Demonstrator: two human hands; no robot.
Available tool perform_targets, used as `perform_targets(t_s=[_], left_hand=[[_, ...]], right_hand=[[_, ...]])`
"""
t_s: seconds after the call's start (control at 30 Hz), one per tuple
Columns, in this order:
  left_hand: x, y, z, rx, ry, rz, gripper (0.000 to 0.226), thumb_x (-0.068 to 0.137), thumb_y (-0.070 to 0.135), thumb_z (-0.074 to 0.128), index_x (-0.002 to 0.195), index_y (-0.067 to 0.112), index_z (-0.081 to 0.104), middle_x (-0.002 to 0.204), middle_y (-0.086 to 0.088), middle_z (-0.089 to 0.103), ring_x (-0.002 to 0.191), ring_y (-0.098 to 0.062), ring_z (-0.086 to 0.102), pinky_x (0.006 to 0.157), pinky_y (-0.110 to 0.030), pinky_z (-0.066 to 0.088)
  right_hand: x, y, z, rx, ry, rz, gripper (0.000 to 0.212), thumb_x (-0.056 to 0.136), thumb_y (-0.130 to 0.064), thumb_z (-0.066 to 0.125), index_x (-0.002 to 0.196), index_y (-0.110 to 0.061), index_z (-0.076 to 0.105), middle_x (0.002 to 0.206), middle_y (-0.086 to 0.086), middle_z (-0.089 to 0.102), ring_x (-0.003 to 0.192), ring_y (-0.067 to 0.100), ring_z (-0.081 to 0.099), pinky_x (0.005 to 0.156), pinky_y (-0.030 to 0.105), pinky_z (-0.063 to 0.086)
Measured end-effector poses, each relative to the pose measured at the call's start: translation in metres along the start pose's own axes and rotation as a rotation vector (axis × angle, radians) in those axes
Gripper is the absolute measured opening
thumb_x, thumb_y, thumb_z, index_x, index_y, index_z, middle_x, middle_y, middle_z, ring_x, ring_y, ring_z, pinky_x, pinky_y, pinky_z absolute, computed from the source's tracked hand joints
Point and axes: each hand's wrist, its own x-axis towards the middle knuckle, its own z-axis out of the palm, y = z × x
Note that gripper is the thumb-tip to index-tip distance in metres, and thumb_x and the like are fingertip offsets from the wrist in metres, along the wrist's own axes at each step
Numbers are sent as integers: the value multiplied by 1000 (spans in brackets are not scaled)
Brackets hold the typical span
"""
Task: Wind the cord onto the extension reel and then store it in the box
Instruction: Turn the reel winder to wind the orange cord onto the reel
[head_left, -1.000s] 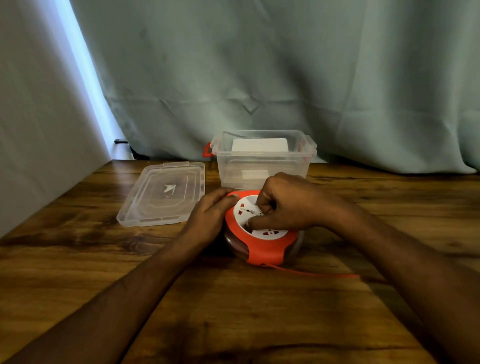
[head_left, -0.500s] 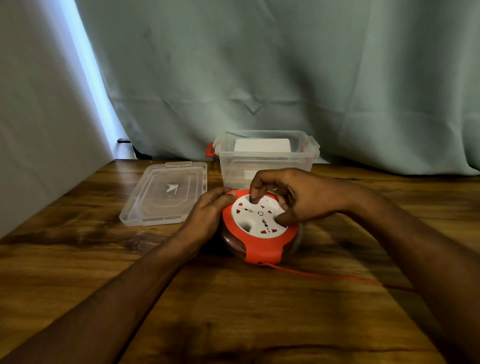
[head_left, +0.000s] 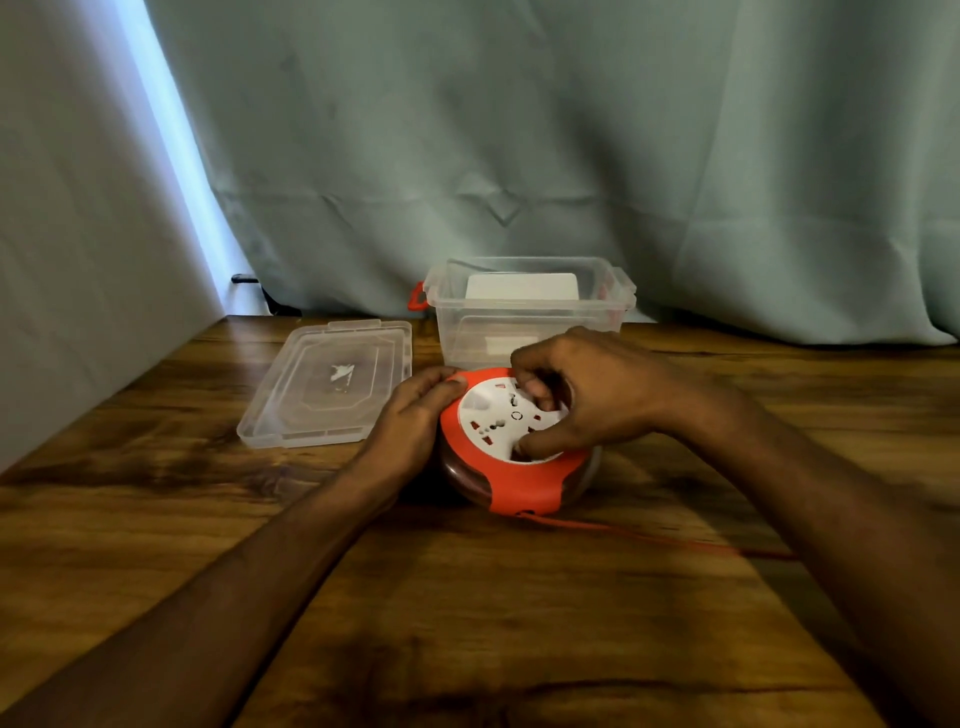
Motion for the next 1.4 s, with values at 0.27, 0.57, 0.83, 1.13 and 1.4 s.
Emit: perform_targets(t_s=[0.27,0.57,0.83,1.13,1.4], left_hand=[[-1,3,1,17,-5,43,19,106,20,53,103,27,70,97,0,77,76,-9,77,63,-19,60],[0,2,-1,19,-8,47,21,106,17,52,101,26,71,85,6,80,74,-9,77,62,-20,60],[4,-2,-2,68,-11,36,20,106,22,53,106,29,71,92,5,82,83,-16,79,69,-26,63],[3,-1,0,9,-43,28,39,104,19,57,80,40,79,80,15,80,71,-5,77,55,-14,56],[6,-4,-3,25,-24,35,23,104,22,57,93,33,73,82,16,79,73,-4,76,57,-13,56]], right_hand=[[6,-9,14,-93,13,-38,56,84,-66,71,51,-23,55,48,-12,53,48,6,52,52,25,39],[5,3,0,218,37,-46,17,82,-31,86,84,-32,69,77,-12,70,62,0,59,57,21,41],[6,18,-6,304,-126,-108,74,75,-9,88,136,-30,53,120,-10,70,67,-5,63,56,11,48],[1,11,-6,300,-117,-14,67,68,-18,94,106,-40,43,109,-12,67,86,-5,67,60,17,58],[-1,4,1,48,-53,-20,47,67,-54,88,80,-23,54,76,-9,63,72,5,59,55,35,47]])
